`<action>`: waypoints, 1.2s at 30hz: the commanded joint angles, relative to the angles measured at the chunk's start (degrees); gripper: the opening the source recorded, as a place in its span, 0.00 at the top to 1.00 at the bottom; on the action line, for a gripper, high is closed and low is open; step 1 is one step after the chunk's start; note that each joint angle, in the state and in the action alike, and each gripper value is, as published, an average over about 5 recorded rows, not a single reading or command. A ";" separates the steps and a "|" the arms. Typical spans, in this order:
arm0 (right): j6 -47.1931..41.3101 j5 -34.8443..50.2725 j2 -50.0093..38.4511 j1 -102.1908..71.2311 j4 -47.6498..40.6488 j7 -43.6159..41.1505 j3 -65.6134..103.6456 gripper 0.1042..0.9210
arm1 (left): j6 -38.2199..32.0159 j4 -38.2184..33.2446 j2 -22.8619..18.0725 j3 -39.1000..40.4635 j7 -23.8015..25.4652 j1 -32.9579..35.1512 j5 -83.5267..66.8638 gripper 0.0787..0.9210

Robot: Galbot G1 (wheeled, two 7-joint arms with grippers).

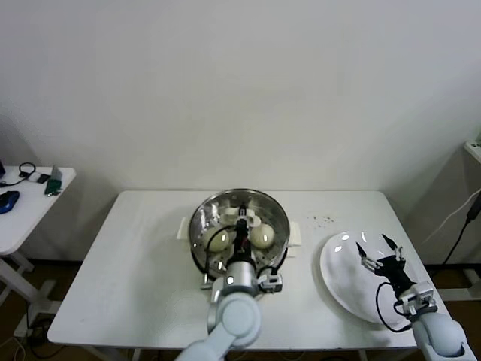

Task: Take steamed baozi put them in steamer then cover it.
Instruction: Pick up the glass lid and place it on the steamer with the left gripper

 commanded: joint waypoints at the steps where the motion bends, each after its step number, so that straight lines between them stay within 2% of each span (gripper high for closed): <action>1: 0.00 -0.06 0.07 0.09 -0.03 -0.07 -0.01 0.12 | 2.77 -0.28 0.50 -0.05 0.11 -0.02 -0.36 0.91; 21: 0.21 -0.84 0.59 0.18 -0.43 -0.35 0.15 0.12 | 2.77 -1.45 2.38 0.44 2.08 -1.58 -1.41 0.91; 36: 0.64 -1.47 1.29 0.14 -0.54 -0.61 0.27 0.12 | 2.72 -0.56 2.59 0.73 0.50 -0.96 -1.76 0.91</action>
